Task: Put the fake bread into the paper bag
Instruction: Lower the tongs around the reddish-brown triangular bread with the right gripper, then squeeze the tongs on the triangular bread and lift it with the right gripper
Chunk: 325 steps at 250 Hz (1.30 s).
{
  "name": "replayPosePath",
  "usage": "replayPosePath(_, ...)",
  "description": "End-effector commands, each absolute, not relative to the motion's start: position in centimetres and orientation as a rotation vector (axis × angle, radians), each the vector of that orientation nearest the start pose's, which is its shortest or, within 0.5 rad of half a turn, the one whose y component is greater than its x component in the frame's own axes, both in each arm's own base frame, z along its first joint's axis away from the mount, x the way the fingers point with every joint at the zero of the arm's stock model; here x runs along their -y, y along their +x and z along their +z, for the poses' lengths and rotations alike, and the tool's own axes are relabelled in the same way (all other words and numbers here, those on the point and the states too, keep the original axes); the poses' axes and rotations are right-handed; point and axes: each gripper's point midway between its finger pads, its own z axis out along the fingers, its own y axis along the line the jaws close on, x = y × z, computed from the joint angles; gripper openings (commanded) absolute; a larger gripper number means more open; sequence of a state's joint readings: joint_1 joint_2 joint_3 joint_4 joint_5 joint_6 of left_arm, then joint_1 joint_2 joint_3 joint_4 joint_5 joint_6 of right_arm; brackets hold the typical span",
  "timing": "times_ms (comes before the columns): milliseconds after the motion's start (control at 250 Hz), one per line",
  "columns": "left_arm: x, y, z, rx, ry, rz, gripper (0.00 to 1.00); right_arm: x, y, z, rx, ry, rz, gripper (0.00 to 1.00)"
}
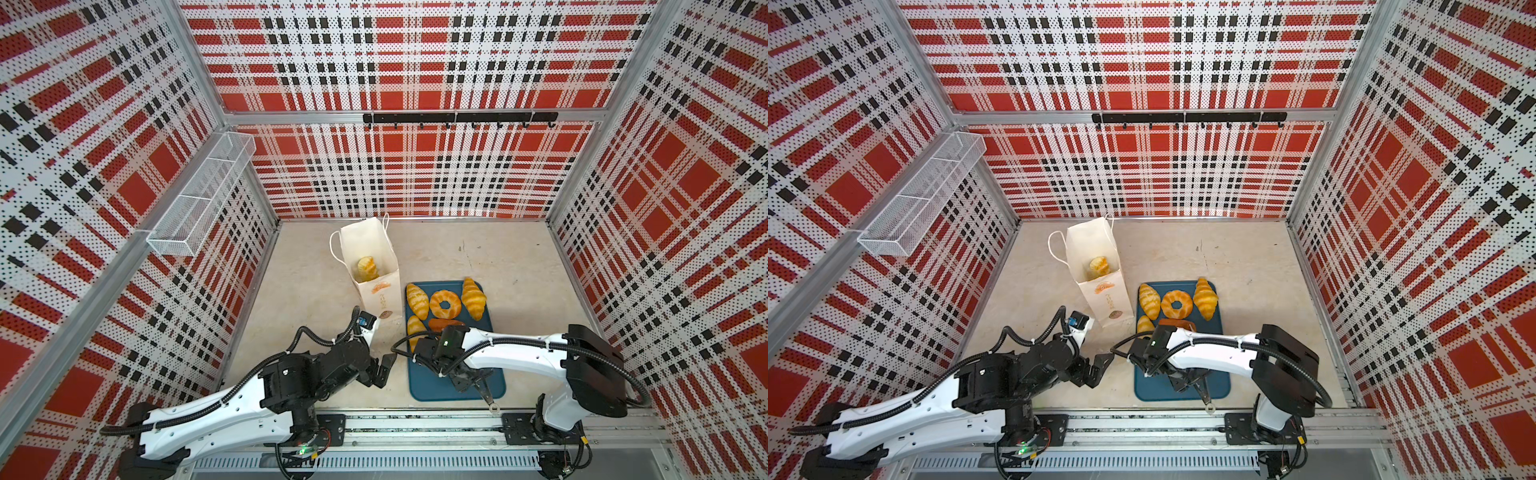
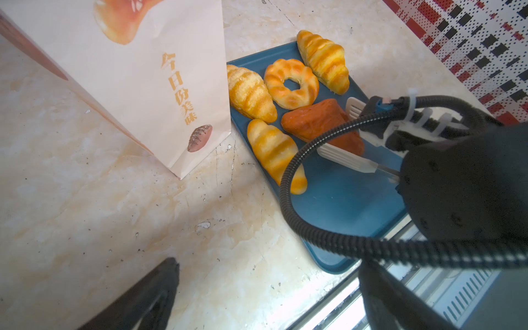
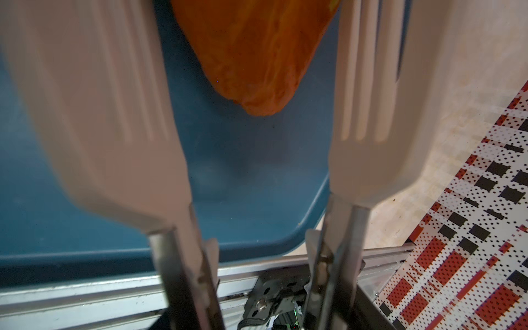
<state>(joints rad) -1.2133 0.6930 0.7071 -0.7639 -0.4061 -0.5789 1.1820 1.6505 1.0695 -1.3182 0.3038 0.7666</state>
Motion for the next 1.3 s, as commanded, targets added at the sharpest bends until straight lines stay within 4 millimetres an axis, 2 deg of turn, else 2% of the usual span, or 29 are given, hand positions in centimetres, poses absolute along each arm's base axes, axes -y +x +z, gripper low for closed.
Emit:
replayPosePath(0, 18.4, 14.7, 18.8, -2.225, 0.481, -0.454, 0.99, -17.6, 13.0, 7.1, -2.911, -0.729, -0.647, 0.55)
replayPosePath(252, 18.3, 14.8, 19.1, -2.220, 0.476, -0.452, 0.99, -16.6, 12.5, 7.6, -2.916, -0.741, -0.671, 0.43)
replayPosePath(452, 18.4, 14.9, 19.5, -2.212, 0.477, -0.451, 0.99, -15.8, 12.6, 8.8, -2.889, -0.704, -0.670, 0.39)
replayPosePath(600, 18.5, 15.0, 20.2, -2.203, 0.482, -0.454, 0.99, -16.2, 12.8, 10.0, -2.865, -0.648, -0.516, 0.40)
replayPosePath(808, 18.3, 15.1, 21.4, -2.179, 0.492, -0.444, 0.99, -15.1, 12.5, 11.8, -2.835, -0.609, -0.439, 0.39)
replayPosePath(1096, 17.7, 15.9, 25.0, -2.083, 0.482, -0.422, 0.99, -15.6, 12.8, 15.2, -2.730, -0.540, -0.128, 0.40)
replayPosePath(1297, 17.9, 16.0, 27.0, -2.037, 0.525, -0.414, 1.00, -15.7, 12.9, 17.6, -2.665, -0.494, 0.017, 0.39)
